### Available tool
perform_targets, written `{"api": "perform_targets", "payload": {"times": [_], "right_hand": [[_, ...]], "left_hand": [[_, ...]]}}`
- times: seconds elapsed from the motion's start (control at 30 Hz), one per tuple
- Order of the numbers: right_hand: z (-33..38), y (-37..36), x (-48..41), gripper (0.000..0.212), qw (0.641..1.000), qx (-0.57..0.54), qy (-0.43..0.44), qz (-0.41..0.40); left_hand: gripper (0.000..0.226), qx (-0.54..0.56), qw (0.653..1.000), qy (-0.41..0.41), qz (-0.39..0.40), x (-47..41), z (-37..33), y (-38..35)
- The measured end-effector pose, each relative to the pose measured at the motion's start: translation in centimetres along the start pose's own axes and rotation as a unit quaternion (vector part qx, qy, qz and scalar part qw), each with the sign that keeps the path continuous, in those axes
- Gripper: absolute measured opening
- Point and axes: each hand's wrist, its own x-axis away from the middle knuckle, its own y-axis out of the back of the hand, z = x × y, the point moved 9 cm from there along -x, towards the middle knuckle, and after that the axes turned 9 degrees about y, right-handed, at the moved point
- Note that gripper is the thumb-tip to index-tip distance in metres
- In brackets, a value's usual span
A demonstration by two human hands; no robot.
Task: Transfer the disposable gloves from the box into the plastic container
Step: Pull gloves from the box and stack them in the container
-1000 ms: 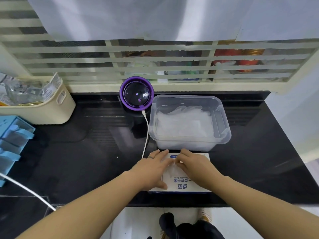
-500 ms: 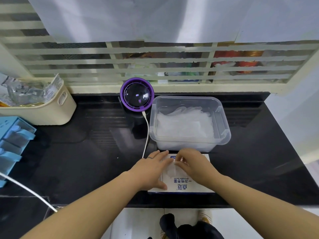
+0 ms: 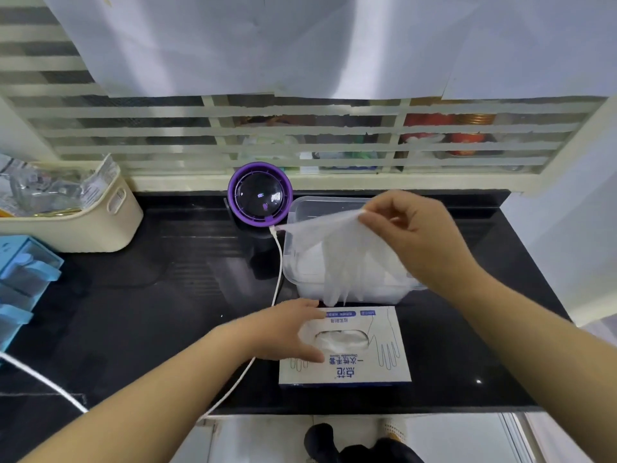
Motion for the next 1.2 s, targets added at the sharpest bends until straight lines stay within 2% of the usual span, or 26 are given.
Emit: {"api": "perform_targets", "payload": {"times": [0.07,0.13,0.17,0.23,0.27,0.33,0.4,0.5,0.6,0.7,0.8,0.87,1.0,1.03,1.07,1.2], "right_hand": [[0.8,0.9,-1.1,0.008,0.999,0.039,0.011,0.024],[1.6,1.2,-2.0,0.006,0.996,0.072,0.025,0.055],[2.0,1.3,-2.3,0.005,0.993,0.093,0.034,0.069],[2.8,1.2,-3.0,0.006,0.985,0.136,0.057,0.091],[3.1,1.2,-3.3,0.007,0.980,0.157,0.071,0.099],[3.5,0.9,-3.7,0.011,0.971,0.191,0.095,0.107],[3.8,0.7,-4.0,0.014,0.962,0.217,0.121,0.110],[3.8,0.6,-4.5,0.015,0.951,0.249,0.152,0.106],[3.8,1.8,-5.2,0.013,0.949,0.263,0.166,0.054],[3.7,2.8,-6.0,0.012,0.946,0.274,0.174,0.019],[3.3,2.7,-6.6,0.011,0.943,0.284,0.174,0.018],[2.9,2.4,-6.8,0.009,0.940,0.293,0.175,0.021],[2.0,2.1,-6.6,0.008,0.939,0.299,0.169,0.029],[1.7,2.1,-6.6,0.008,0.939,0.300,0.163,0.030],[1.4,2.1,-6.6,0.008,0.940,0.301,0.157,0.032],[-0.3,1.3,-6.6,0.013,0.942,0.309,0.118,0.060]], "left_hand": [[0.069,0.111,0.993,-0.012,0.044,1.6,-0.3,2.6],[0.065,0.244,0.967,-0.046,0.059,3.1,-0.8,5.8],[0.065,0.325,0.943,-0.060,0.052,3.6,-0.7,7.3],[0.073,0.489,0.867,-0.079,0.056,4.1,-0.3,9.8],[0.084,0.543,0.832,-0.095,0.057,4.4,-0.3,10.7],[0.102,0.587,0.798,-0.122,0.055,4.9,-0.9,12.4],[0.098,0.585,0.798,-0.136,0.048,5.1,-1.7,13.1],[0.078,0.593,0.796,-0.121,0.019,4.5,-2.2,13.5],[0.070,0.620,0.781,-0.071,-0.029,3.2,-1.4,14.0],[0.074,0.570,0.819,0.029,-0.062,1.9,0.1,13.3],[0.073,0.560,0.826,0.064,-0.031,1.6,0.1,12.3],[0.075,0.590,0.806,0.056,-0.011,1.3,-0.1,12.0],[0.073,0.691,0.722,0.037,0.006,0.7,0.1,11.6],[0.071,0.699,0.714,0.038,0.011,0.7,0.1,11.3],[0.069,0.689,0.723,0.042,0.018,0.6,0.1,10.9],[0.075,0.550,0.830,0.073,0.049,0.5,-0.5,9.3]]}}
